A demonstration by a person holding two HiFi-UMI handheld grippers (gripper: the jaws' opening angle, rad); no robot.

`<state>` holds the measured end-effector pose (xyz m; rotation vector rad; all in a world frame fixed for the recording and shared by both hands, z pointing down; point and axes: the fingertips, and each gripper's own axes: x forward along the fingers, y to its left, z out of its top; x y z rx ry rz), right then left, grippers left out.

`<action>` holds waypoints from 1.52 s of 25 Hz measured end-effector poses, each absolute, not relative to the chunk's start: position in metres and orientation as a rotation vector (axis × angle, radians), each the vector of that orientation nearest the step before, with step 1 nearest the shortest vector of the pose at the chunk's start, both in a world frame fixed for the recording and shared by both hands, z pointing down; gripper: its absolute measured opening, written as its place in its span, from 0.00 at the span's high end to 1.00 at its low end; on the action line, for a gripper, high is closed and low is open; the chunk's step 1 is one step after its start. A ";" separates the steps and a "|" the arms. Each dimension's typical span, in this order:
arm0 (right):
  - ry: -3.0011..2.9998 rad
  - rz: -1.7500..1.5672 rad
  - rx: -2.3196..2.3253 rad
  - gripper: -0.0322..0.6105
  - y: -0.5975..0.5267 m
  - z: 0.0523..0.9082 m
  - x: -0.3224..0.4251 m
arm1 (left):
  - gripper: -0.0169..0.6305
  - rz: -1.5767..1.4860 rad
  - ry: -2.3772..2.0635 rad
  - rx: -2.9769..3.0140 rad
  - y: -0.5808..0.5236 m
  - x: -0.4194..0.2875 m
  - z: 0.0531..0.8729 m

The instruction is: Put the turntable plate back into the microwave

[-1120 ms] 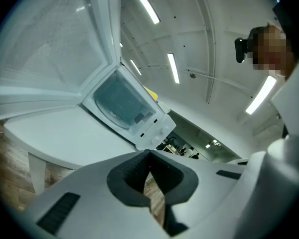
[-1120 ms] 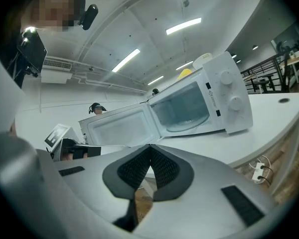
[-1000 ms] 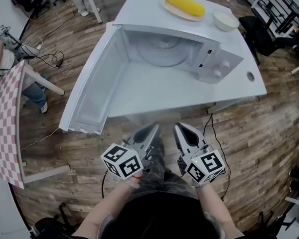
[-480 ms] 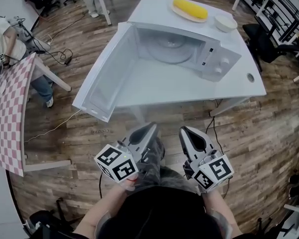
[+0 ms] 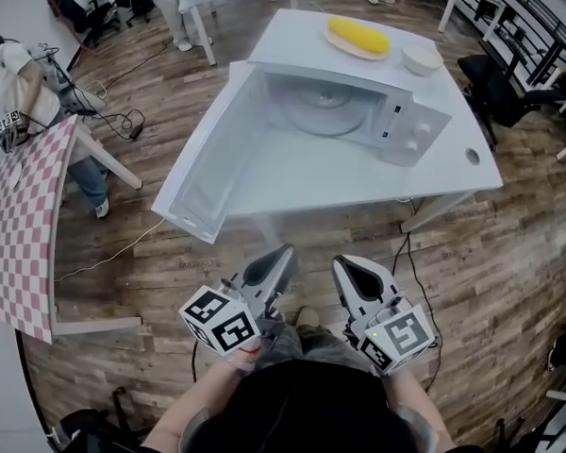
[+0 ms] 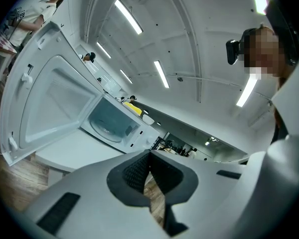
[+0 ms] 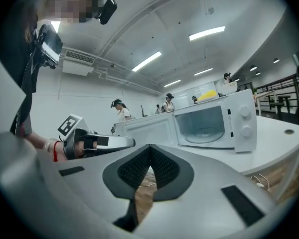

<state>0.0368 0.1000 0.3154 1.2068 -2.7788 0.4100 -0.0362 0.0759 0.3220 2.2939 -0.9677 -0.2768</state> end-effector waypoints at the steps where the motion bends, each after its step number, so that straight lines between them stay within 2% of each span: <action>1: -2.778 0.406 1.212 0.92 0.100 0.314 0.036 | 0.95 -0.274 -0.963 2.293 0.076 -0.037 0.322; 38: -2.722 0.450 1.266 0.92 0.141 0.310 0.003 | 0.95 -0.270 -0.892 2.263 0.111 -0.081 0.322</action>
